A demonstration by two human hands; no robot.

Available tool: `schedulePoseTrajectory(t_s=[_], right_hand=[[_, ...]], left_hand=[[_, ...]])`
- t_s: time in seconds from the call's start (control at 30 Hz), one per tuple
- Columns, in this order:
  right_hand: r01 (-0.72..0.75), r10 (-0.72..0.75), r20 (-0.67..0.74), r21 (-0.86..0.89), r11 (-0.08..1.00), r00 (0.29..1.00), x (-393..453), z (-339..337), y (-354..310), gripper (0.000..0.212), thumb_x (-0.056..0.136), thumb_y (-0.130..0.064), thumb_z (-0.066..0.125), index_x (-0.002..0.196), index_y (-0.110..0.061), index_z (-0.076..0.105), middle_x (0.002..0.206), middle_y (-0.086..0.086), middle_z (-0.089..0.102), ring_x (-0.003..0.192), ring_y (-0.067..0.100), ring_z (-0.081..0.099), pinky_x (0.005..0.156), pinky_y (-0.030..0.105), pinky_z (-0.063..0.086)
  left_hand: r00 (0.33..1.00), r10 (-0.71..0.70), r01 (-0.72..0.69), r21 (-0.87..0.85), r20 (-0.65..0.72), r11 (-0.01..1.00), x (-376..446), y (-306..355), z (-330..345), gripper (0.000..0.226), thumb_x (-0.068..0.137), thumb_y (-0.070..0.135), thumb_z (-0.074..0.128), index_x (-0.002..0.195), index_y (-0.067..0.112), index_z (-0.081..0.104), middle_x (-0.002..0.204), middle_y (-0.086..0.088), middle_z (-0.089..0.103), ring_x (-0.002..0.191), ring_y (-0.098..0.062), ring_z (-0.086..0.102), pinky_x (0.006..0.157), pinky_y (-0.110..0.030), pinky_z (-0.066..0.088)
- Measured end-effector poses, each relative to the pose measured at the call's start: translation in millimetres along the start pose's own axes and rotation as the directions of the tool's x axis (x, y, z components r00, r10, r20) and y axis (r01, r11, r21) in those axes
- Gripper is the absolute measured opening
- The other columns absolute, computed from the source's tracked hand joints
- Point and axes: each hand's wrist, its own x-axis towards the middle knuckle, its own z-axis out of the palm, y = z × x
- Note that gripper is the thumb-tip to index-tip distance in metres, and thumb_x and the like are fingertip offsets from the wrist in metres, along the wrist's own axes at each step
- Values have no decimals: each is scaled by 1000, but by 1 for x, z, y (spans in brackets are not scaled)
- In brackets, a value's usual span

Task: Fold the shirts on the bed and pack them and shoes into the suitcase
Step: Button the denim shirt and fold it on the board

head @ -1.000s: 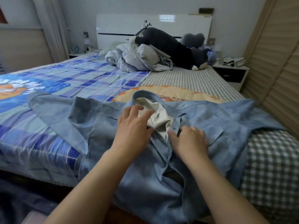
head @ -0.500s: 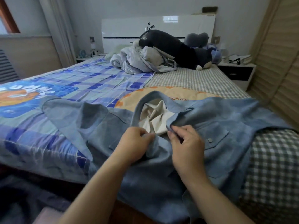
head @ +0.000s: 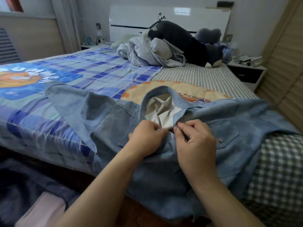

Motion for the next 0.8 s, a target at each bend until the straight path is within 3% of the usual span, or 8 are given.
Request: schedulePoseTrajectory(t_s=[0.07,0.13,0.23,0.37,0.53,0.7,0.8], right_hand=[[36,-30,81,-79,996,996,-8,4,-8,13,91,-17,65,96,-10,75,86,2,59,81,24,55,71,40,49],[54,-41,128,-102,993,991,-17,11,-5,12,90,-14,63,95,-9,73,88,4,57,82,26,53,69,43,49],[19,-17,62,-30,999,998,-20,18,5,13,88,-10,62,94,-8,74,86,5,60,80,26,57,70,43,50],[-124,136,-67,161,979,988,-18,15,4,12,85,-8,73,96,-6,78,85,2,65,78,22,65,72,42,56],[-28,24,52,70,997,998,-19,14,5,16,86,-11,67,95,-11,79,83,0,63,80,21,60,75,38,50],[-4,1,38,81,997,999,-17,11,5,15,87,-13,67,94,-12,80,83,-2,64,80,21,60,73,36,50],[-6,1,48,97,995,999,-16,10,7,13,87,-12,67,93,-11,80,83,-2,64,79,20,61,72,37,51]], left_hand=[[999,-39,39,-96,7,995,-1,3,-3,30,90,32,67,78,6,75,71,-12,72,68,-22,62,75,-38,53],[990,-135,140,-279,41,950,-1,5,-11,25,89,28,71,83,6,77,78,-15,75,76,-27,70,84,-40,57],[974,-183,227,-515,136,826,-5,5,-20,24,93,25,71,85,3,79,82,-17,77,82,-29,75,96,-49,57],[993,-88,109,-328,79,938,-4,-2,-18,28,93,34,71,79,12,80,78,-13,77,81,-23,74,91,-44,58],[993,-95,110,-283,65,953,-6,1,-12,30,93,34,71,83,7,78,79,-14,76,70,-19,65,80,-38,56],[994,-91,102,-253,54,962,-6,3,-12,35,93,36,69,83,3,75,75,-20,71,66,-17,57,68,-30,46],[992,-103,118,-239,72,964,-6,3,-10,44,92,39,69,91,-5,69,71,-18,64,65,-18,53,65,-34,45]])
